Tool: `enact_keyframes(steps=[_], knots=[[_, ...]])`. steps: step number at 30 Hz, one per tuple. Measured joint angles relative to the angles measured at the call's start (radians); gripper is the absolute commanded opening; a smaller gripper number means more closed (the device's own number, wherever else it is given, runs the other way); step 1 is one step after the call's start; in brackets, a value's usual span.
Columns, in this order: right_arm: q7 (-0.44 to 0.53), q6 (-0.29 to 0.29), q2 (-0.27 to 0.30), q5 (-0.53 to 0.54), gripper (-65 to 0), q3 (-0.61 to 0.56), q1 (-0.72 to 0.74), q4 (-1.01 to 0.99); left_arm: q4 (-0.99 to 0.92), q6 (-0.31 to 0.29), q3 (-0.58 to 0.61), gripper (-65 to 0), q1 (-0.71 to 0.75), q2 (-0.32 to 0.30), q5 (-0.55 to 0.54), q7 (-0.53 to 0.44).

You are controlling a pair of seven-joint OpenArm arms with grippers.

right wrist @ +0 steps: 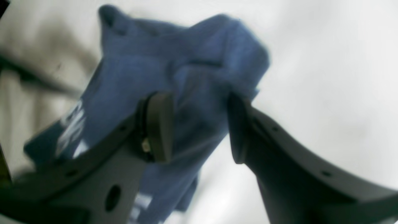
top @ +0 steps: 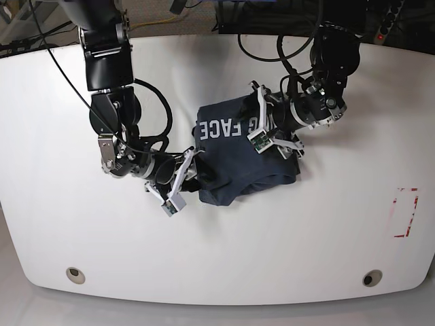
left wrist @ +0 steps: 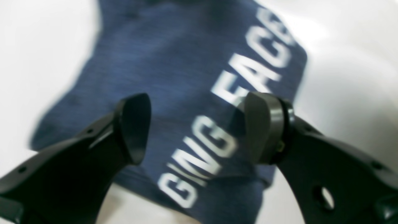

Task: Fold the T-shirt properly
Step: 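Fold the shirt edge with the right gripper over toward the left gripper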

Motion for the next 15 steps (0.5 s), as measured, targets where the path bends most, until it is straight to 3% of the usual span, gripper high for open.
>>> enact_keyframes(steps=[6, 10, 15], knots=[[0.095, 0.001, -0.010, 0.005, -38.8, -0.003, 0.056, -0.166, -0.129, 0.003, 0.000, -21.8, 0.005, -0.022, -0.008, -0.018], [0.220, 0.004, -0.005, 0.002, -38.8, -0.008, 0.069, -0.307, -0.174, 0.003, -0.002, -25.1, 0.002, -0.064, -0.041, -0.045], [0.376, 0.013, -0.008, -0.092, -38.8, -0.071, 0.118, -0.477, -0.174, 0.003, 0.003, -25.7, 0.000, -0.089, -0.042, -0.050]])
